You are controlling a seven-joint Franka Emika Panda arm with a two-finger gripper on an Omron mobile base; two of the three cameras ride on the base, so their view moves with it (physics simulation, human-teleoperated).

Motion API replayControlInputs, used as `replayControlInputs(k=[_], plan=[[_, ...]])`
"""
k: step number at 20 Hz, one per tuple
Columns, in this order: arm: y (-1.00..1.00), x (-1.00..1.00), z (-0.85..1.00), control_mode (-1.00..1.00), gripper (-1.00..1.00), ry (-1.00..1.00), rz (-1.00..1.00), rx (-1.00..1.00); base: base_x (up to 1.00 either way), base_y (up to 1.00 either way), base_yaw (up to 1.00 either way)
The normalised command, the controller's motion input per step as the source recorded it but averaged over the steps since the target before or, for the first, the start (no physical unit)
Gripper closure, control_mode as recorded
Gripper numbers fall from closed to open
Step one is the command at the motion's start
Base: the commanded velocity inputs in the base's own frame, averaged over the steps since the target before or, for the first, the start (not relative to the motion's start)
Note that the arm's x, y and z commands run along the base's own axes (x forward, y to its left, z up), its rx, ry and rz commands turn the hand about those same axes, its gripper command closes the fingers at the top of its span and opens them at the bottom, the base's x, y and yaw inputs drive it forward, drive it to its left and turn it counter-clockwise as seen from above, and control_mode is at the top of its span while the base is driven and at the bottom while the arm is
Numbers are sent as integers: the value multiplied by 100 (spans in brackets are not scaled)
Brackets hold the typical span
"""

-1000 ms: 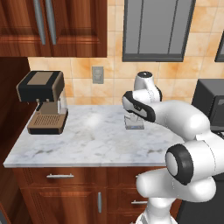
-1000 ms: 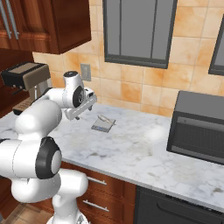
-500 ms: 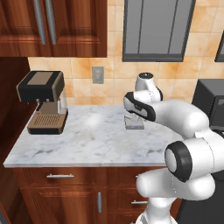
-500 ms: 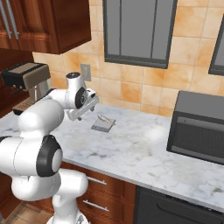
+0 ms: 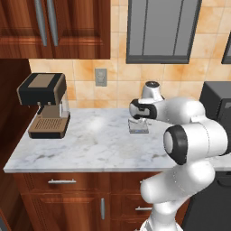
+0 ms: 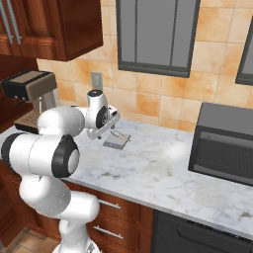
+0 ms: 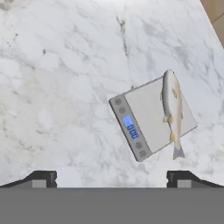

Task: Take the fish from the fridge and place it on the digital scale on the counter by the fridge. Wait a few seconds for a reading, then move it to the plate on the dining counter.

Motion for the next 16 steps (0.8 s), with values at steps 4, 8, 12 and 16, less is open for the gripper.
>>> replayControlInputs(k=[4, 8, 12, 16], plan=[[0, 56, -28, -100, -100, 1, 0, 7, 0, 0, 0], [0, 52, -29, -100, -100, 2, 0, 6, 0, 0, 0], [0, 55, -31, -100, -100, 9, 0, 4, 0, 0, 0], [0, 55, -35, -100, -100, 11, 0, 2, 0, 0, 0]])
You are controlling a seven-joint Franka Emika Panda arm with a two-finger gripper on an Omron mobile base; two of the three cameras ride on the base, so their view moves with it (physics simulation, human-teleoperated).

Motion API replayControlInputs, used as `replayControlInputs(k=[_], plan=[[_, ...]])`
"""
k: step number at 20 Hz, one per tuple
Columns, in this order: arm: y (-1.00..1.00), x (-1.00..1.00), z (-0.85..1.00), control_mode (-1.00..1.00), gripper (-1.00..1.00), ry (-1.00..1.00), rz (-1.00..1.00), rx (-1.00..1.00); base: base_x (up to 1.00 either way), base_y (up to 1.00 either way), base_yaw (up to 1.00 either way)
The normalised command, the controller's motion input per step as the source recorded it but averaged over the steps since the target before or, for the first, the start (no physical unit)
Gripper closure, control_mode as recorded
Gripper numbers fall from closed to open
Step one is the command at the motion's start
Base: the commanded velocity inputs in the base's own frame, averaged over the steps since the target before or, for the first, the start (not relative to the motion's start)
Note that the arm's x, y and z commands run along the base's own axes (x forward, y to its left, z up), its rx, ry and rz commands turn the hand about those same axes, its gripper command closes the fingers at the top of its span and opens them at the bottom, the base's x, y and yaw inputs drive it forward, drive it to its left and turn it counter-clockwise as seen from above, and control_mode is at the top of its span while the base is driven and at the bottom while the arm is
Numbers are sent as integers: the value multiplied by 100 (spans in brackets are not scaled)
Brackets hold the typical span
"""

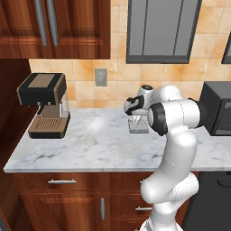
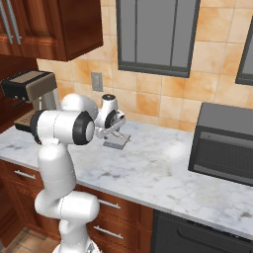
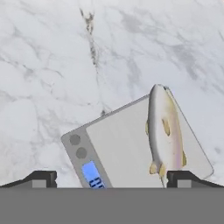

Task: Take the fish from the fridge and place it on the digital scale on the counter by the fridge. Wait a few seconds for a reading, then move it to the plate on the dining counter.

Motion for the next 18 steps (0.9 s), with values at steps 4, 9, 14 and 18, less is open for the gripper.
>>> replayControlInputs(k=[4, 9, 14, 18], plan=[[0, 56, -31, -100, -100, 8, 0, 0, 0, 0, 0], [0, 47, -32, -100, -100, 3, 0, 0, 0, 0, 0], [0, 36, -36, -100, -100, 0, 0, 0, 0, 0, 0], [0, 31, -37, -100, -100, 0, 0, 0, 0, 0, 0]])
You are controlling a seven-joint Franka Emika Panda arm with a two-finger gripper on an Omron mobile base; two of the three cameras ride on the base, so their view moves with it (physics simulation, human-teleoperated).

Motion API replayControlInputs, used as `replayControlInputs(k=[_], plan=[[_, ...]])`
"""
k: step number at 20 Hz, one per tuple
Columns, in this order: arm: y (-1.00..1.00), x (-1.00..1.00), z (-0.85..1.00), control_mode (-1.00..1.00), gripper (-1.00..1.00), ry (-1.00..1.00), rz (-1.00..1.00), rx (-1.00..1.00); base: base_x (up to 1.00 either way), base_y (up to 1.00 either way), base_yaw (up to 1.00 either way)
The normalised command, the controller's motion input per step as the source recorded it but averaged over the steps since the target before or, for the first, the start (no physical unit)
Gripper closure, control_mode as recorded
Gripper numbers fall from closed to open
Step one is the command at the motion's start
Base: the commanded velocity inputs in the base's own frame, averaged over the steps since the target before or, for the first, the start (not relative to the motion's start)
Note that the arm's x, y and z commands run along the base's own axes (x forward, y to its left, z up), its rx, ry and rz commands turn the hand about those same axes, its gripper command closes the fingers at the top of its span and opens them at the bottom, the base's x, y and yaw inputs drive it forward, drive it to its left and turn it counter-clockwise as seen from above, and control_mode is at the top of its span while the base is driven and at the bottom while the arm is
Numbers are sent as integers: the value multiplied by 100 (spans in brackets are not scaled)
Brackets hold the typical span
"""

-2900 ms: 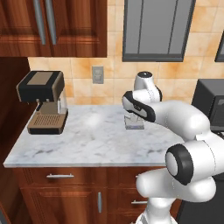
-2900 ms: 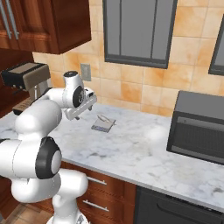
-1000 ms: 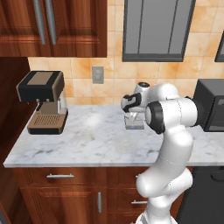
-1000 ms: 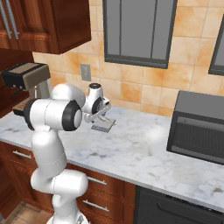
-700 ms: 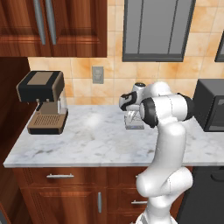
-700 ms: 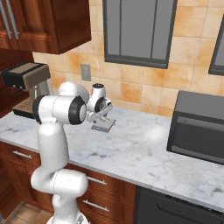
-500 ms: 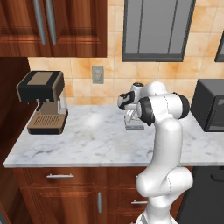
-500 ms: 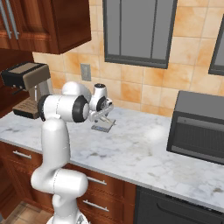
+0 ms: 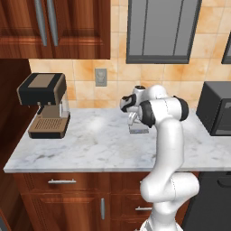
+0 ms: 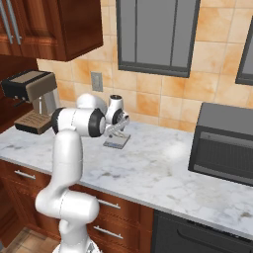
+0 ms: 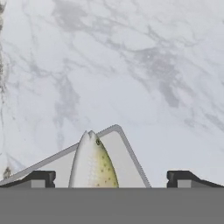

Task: Take the fish from the fridge and place it on the digital scale on the counter by the fridge. Wait a few seconds for a reading, then move it to the plate on the dining counter.

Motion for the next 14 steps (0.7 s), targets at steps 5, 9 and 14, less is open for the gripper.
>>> replayControlInputs(k=[5, 9, 14], plan=[[0, 5, -29, -100, 100, 0, 0, 0, 0, 0, 0], [0, 0, -9, -100, 100, 0, 0, 0, 0, 0, 0], [0, -14, 0, -100, 100, -1, -1, 2, 0, 0, 0]])
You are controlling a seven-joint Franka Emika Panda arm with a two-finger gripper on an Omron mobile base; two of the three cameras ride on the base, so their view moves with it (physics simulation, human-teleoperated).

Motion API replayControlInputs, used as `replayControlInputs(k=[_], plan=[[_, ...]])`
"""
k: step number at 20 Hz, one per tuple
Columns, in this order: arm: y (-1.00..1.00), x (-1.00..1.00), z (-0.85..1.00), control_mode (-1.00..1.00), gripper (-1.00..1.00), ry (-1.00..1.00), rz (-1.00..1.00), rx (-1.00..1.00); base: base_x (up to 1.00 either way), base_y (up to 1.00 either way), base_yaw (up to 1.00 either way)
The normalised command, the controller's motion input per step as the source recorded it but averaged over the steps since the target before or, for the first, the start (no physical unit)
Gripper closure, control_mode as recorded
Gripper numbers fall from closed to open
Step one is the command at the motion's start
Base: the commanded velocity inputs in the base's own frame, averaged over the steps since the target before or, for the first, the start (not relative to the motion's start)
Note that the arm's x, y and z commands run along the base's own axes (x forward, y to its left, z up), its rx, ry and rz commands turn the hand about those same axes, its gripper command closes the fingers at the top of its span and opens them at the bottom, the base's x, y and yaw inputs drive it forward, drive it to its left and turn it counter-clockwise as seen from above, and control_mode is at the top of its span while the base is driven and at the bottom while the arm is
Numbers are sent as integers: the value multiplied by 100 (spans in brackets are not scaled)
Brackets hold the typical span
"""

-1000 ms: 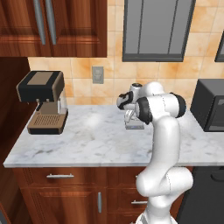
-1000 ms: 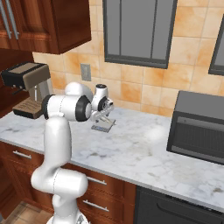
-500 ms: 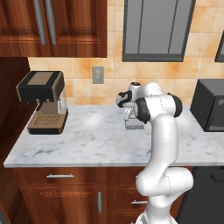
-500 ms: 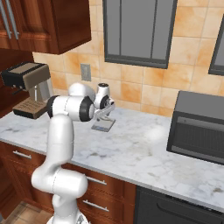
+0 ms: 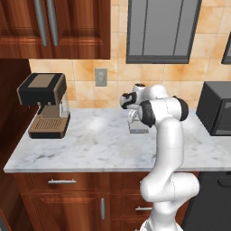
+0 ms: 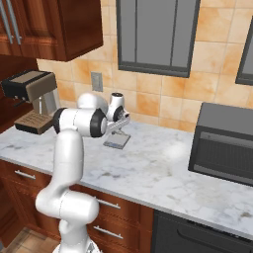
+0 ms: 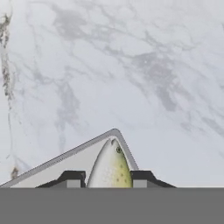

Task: Take the fish from the fridge and place it on the digital scale on the counter by the fridge. Wait a few seconds for a reading, then move it to the plate on the dining counter.

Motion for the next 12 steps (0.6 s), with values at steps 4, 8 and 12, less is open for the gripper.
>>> replayControlInputs(k=[4, 8, 12], plan=[[0, -32, 34, -100, 100, -15, -2, 1, 0, 0, 0], [0, -51, 95, -100, 100, -21, -1, 7, 0, 0, 0], [0, -67, 100, -100, 100, -15, -3, 8, 0, 0, 0]])
